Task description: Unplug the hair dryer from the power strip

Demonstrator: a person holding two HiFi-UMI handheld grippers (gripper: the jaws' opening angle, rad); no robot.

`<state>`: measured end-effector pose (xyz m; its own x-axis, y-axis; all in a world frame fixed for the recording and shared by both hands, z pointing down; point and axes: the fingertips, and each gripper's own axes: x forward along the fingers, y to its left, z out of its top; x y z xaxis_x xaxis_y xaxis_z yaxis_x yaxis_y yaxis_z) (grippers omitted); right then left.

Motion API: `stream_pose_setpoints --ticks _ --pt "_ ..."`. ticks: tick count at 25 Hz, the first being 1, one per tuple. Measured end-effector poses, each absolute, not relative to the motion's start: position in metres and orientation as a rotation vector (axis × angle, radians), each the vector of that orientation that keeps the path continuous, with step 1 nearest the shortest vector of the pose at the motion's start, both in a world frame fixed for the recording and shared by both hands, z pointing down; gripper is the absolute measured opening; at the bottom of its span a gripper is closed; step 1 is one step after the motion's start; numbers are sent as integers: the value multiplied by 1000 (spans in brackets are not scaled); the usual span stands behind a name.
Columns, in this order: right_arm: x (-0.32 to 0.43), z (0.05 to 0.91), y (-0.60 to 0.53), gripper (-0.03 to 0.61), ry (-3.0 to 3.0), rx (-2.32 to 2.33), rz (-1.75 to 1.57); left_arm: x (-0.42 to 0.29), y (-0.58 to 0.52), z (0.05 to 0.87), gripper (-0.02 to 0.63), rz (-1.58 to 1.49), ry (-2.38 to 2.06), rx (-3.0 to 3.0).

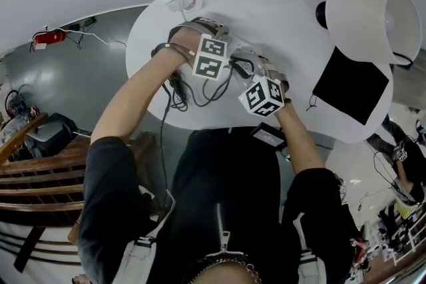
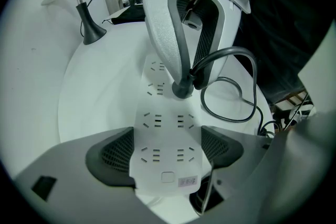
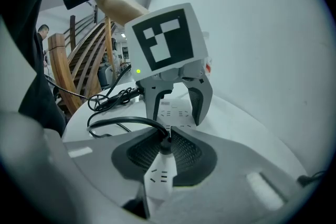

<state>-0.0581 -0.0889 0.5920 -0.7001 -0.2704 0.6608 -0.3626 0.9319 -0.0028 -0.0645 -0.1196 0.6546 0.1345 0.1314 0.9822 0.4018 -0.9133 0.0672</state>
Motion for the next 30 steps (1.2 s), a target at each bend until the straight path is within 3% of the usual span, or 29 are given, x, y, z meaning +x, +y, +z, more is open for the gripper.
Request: stream_pose_setpoints --ticks 11,30 --pt "-61 596 -82 57 -2344 392 19 -65 -120 655 390 -1864 -528 -2195" --pt "-58 593 -85 57 -2363 426 102 -64 -119 654 390 -1856 -522 -2200"
